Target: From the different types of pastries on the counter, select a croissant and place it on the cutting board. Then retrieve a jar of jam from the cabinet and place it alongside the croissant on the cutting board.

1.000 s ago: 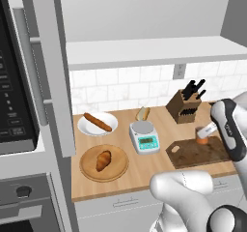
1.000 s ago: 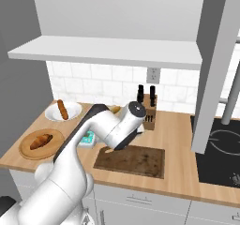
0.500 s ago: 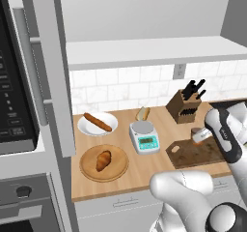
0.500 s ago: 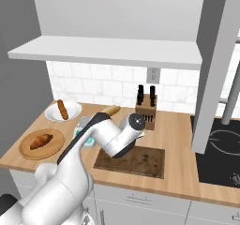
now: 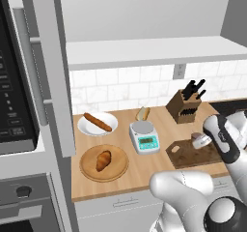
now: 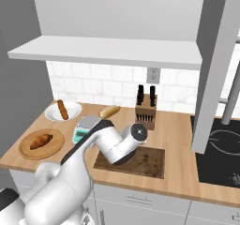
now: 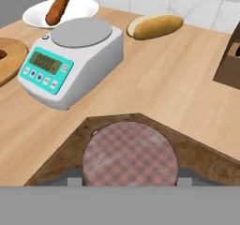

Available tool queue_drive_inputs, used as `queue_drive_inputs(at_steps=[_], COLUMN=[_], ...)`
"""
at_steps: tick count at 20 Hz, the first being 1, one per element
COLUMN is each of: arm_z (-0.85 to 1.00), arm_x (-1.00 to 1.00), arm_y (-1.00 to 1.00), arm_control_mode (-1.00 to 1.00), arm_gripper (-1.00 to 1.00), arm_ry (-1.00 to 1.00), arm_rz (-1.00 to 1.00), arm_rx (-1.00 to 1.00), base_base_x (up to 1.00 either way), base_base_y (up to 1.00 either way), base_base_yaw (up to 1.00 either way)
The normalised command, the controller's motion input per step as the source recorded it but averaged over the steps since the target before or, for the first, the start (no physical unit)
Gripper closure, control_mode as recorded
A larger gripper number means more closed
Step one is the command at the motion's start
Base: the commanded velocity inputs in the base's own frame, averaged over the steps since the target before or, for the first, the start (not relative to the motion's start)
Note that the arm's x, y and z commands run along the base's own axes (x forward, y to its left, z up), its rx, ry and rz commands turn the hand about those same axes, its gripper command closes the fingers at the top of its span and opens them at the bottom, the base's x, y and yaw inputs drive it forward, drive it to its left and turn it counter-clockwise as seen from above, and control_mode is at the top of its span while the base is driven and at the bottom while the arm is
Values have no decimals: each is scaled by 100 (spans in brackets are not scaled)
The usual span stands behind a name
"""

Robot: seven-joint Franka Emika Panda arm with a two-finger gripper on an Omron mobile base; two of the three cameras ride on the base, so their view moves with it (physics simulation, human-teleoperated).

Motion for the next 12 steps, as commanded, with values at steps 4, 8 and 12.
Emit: queue_drive_inputs(at_steps=[4, 8, 12], arm_z=[-44, -37, -4], arm_x=[0, 1, 31], arm_y=[-2, 0, 0], arm_control_mode=[-100, -100, -100], arm_gripper=[100, 100, 100], arm_ry=[-7, -11, 1], arm_rz=[0, 0, 0], arm_rx=[-2, -1, 0], base_base_x=[0, 0, 0], base_base_y=[0, 0, 0], base_base_yaw=[0, 0, 0])
